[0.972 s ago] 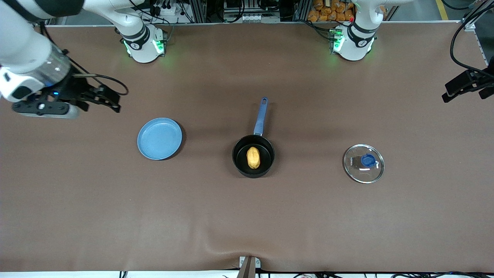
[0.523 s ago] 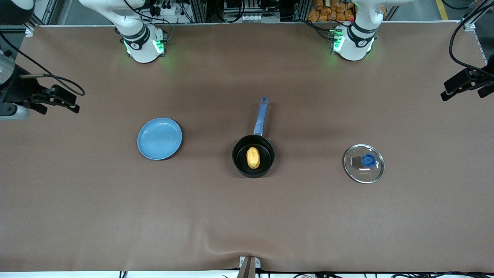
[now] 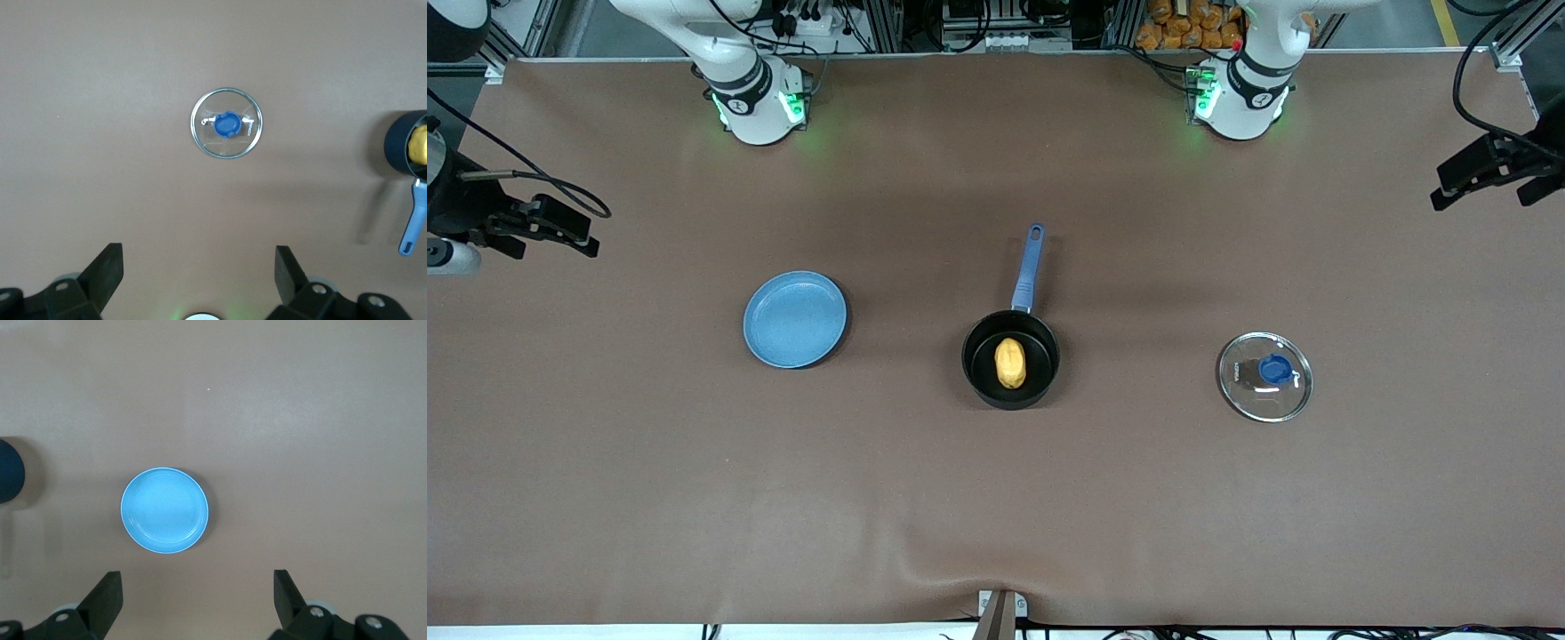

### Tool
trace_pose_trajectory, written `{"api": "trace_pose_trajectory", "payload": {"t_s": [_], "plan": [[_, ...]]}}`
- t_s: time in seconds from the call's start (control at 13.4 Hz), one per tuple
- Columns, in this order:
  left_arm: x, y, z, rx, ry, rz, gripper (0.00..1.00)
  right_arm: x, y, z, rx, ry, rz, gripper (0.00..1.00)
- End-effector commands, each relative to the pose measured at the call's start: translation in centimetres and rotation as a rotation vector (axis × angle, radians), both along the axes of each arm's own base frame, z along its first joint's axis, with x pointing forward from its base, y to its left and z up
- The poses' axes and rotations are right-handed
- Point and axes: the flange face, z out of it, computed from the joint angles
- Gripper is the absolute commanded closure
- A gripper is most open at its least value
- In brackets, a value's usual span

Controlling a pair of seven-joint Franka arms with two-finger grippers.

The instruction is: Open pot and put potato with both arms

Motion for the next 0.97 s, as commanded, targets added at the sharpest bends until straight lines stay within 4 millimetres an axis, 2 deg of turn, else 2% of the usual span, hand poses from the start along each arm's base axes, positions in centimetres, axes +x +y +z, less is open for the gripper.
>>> {"api": "trace_pose_trajectory", "payload": {"t_s": [0.0,0.22,0.45,0.9], "plan": [[-2.1,-1.4,0.3,-0.005,0.005,-0.046,0.0,-1.0,-0.8,1.2,-0.021,-0.01,-0.006,0.0],[-2.9,-1.5,0.0,-0.005,-0.007,-0.096,0.0,-0.6,-1.1,1.7,-0.028,-0.015,-0.012,0.0],[-4.1,-2.1,-0.4,-0.004,-0.021,-0.103,0.0,0.1,-1.2,0.4,-0.045,0.01,-0.014,0.0],[-3.4,-2.0,1.1,-0.006,-0.041,-0.063,0.0,0.2,-1.6,0.7,-0.06,0.001,-0.022,0.0]]}}
